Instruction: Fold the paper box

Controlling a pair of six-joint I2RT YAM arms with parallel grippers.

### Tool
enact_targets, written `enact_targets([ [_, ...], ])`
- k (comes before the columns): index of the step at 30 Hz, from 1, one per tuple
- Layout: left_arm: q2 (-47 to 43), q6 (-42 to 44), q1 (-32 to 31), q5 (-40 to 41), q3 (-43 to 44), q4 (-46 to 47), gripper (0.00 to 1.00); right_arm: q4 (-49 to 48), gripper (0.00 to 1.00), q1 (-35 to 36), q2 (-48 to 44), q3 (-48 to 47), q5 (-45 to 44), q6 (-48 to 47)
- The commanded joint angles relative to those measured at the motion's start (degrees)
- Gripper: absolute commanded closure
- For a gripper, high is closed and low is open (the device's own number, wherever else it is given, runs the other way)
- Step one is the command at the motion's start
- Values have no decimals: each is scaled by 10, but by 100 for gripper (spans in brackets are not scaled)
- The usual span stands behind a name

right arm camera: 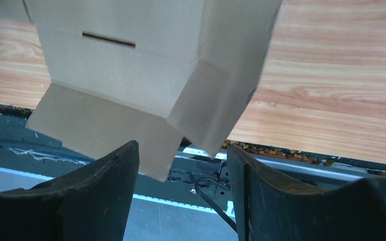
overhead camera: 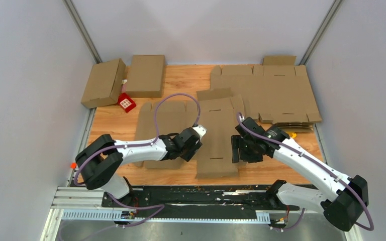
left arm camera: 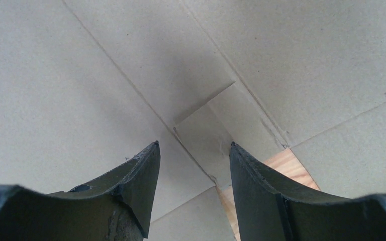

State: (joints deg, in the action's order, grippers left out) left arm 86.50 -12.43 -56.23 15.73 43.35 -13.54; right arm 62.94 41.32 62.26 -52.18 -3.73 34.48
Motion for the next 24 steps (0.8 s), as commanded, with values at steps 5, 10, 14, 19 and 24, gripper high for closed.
enact_targets([
  [5,51,-14,4,8,34,-24,39,-41,42,2,-23,57,108,46],
  [10,39,-10,4,9,32,-28,39,-89,51,1,-20,77,105,69],
  [14,34,-4,4,4,30,-28,39,-98,56,-1,2,64,39,87],
  [19,36,3,3,2,31,-37,39,-114,62,-3,53,39,-44,94],
  [24,36,7,4,-3,31,-37,39,-136,64,-6,88,5,-93,55],
])
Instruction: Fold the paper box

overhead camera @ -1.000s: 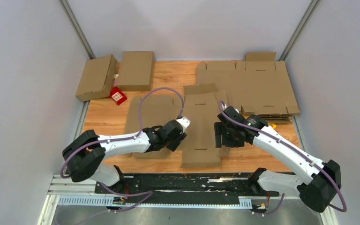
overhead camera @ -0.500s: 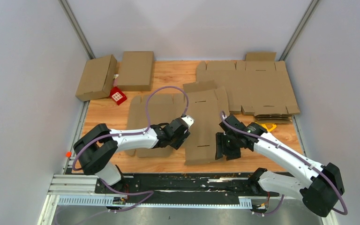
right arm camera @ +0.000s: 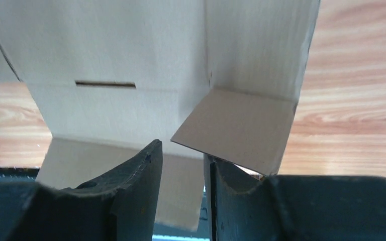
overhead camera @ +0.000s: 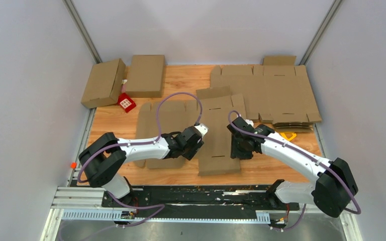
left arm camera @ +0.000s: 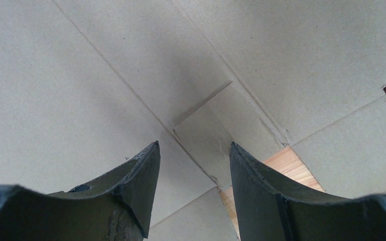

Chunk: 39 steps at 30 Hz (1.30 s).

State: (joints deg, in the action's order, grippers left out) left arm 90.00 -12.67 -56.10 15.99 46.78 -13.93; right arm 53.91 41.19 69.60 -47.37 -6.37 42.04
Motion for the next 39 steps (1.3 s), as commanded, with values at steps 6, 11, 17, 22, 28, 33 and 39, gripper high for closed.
enact_targets([
  [6,3,14,2,-13,-5,-31,39,-87,62,-29,51,-40,-89,-59],
  [11,7,18,2,-28,-6,-20,39,-126,62,-45,92,-28,-112,-85],
  [17,13,24,2,-33,-1,-24,39,-169,62,-67,131,-17,-122,-108],
  [22,12,28,2,-32,0,-26,39,-220,61,-109,128,6,-59,-136],
  [28,18,33,2,-35,6,-31,40,-250,50,-116,66,9,-22,-161],
  [33,17,35,2,-35,1,-27,41,-245,53,-129,68,-14,-13,-172],
  [39,10,39,2,-33,-1,-26,41,-255,62,-138,94,-25,-10,-164],
])
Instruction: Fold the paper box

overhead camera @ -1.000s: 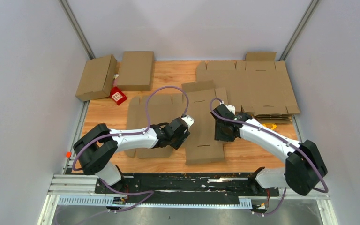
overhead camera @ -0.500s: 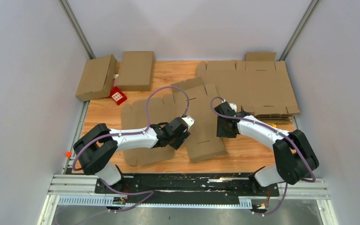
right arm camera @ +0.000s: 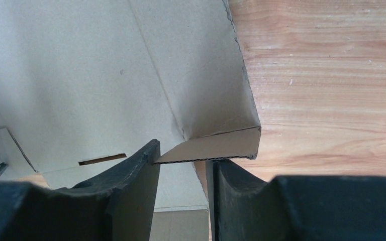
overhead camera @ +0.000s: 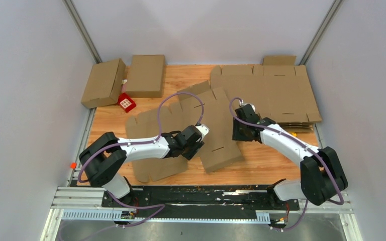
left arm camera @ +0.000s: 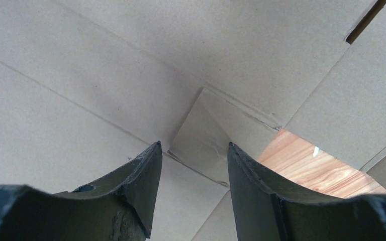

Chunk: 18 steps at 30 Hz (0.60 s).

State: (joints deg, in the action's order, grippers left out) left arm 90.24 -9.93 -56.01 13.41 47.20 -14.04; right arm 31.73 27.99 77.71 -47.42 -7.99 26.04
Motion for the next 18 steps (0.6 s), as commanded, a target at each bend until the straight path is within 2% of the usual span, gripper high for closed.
enact_targets([
  [1,7,11,2,-5,-6,-25,41,-36,62,-8,13,-26,7,-4],
  [2,5,11,1,-3,-7,-24,41,-39,64,-9,13,-28,6,-3],
  [4,-2,13,1,2,-11,-20,42,-40,75,-13,12,-34,3,0],
  [7,-17,16,1,2,-19,-14,45,-40,77,-20,20,-42,2,2],
  [14,-48,28,1,1,-35,4,50,-53,76,-23,47,-50,-3,11],
  [18,-52,33,1,0,-38,6,53,-63,63,-25,62,-61,3,10],
])
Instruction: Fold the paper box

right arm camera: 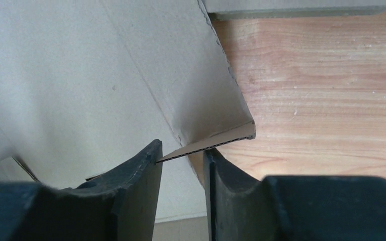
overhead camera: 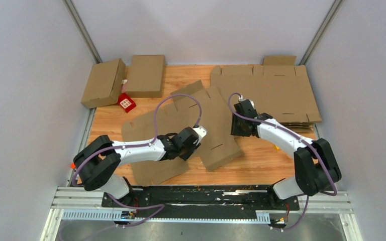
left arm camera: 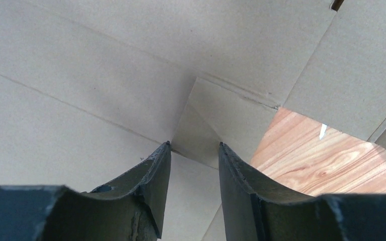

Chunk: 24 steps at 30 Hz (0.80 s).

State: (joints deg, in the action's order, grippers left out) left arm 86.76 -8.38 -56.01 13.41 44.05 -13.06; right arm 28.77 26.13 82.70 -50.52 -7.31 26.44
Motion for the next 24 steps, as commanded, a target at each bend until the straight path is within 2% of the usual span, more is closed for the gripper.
enact_targets([
  [1,-18,19,2,-1,-7,-2,55,-36,62,-6,16,-34,-3,4],
  [7,-14,27,1,-9,-8,1,75,-44,64,-6,27,-39,6,-2],
  [9,-12,26,1,-8,-8,-1,80,-51,61,-6,18,-34,8,-6],
  [11,-10,26,1,-7,-7,-1,81,-61,48,-6,4,-28,23,-20],
  [12,-10,26,1,-6,-7,-2,81,-65,38,-6,-8,-24,25,-21],
  [15,-7,26,1,-3,-6,-4,81,-77,31,-7,-44,-12,22,-21],
  [18,0,25,1,0,-3,-8,82,-71,36,-7,-71,-7,7,-20],
  [24,3,26,1,0,-1,-10,82,-69,64,-18,-105,10,-3,-1],
])
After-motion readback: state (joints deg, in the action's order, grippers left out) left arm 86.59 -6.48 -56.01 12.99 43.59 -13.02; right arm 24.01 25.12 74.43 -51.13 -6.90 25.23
